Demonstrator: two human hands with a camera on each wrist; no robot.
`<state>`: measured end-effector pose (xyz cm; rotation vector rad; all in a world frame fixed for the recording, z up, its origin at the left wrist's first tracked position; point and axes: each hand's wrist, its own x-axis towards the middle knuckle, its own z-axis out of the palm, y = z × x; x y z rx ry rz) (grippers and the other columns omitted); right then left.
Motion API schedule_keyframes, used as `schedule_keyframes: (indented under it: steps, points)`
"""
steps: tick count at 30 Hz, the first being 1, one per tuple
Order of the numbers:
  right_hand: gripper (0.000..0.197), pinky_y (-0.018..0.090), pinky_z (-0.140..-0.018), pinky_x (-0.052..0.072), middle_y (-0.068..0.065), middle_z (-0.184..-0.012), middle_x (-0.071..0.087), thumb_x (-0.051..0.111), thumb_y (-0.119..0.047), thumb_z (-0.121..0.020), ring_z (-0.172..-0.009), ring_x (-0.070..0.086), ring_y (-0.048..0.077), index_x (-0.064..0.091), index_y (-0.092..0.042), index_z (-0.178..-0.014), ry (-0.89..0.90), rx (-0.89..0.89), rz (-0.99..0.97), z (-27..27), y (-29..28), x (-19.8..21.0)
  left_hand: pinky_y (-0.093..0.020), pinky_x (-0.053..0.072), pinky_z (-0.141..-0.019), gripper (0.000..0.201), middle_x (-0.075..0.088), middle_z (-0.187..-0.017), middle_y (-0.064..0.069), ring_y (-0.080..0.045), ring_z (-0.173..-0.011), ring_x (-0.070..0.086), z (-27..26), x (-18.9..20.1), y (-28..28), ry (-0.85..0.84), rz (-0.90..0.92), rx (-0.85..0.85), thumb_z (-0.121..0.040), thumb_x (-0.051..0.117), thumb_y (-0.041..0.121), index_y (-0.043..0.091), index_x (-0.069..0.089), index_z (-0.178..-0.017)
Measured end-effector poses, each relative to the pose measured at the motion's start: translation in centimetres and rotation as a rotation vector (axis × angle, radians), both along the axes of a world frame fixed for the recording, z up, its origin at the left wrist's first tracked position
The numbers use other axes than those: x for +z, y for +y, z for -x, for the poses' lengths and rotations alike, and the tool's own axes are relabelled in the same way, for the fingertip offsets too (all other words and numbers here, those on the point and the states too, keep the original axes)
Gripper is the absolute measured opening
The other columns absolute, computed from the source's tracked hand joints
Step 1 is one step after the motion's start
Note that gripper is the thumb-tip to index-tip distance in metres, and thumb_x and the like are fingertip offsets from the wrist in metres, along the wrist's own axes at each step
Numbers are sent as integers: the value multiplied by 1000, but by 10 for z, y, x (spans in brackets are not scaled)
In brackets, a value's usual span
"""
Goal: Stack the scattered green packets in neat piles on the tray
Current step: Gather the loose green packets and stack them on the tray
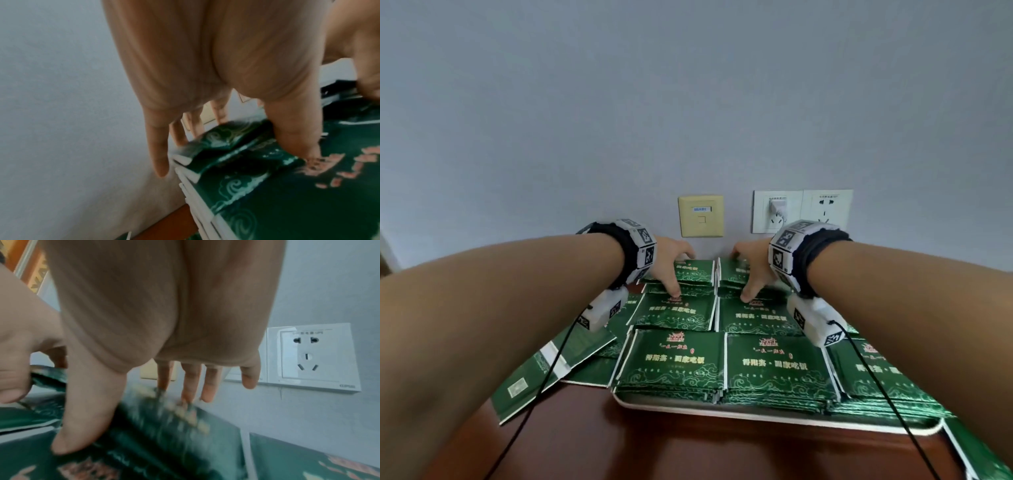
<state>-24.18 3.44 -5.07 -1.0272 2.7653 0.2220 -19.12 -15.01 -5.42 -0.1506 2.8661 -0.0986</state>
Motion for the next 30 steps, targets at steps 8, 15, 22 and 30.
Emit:
schedule_keyframes:
  steps: [8,15,22,30]
  points:
    - [73,33,-98,39,10,-142,45,68,-32,-86,-125,48,27,32,-9,-146,32,-3,23,1,11,-8,-35,34,-105,79,43,-146,0,-22,-128,45,1,-9,0,11,-36,-27,-77,76,37,31,35,-145]
    - [67,29,-101,37,10,-146,40,58,-29,-93,-130,44,25,26,-8,-148,55,1,-17,2,9,-17,-34,33,-104,75,44,-146,-2,-23,-129,44,1,-11,-3,20,-97,-17,-77,78,29,31,40,-142]
    - [64,29,-95,42,7,-138,51,60,-32,-91,-121,53,24,33,-11,-145,80,1,49,-12,12,-12,-32,37,-103,46,52,-137,-6,-21,-120,52,-23,-1,-3,161,-185,-15,-92,60,26,24,49,-136]
    - [68,32,-99,40,7,-143,45,55,-42,-93,-126,47,24,27,-15,-149,141,66,-7,-86,14,20,-22,31,-52,30,53,-69,-4,-17,-63,46,-105,36,5,212,-17,-32,-98,45,21,12,61,-75]
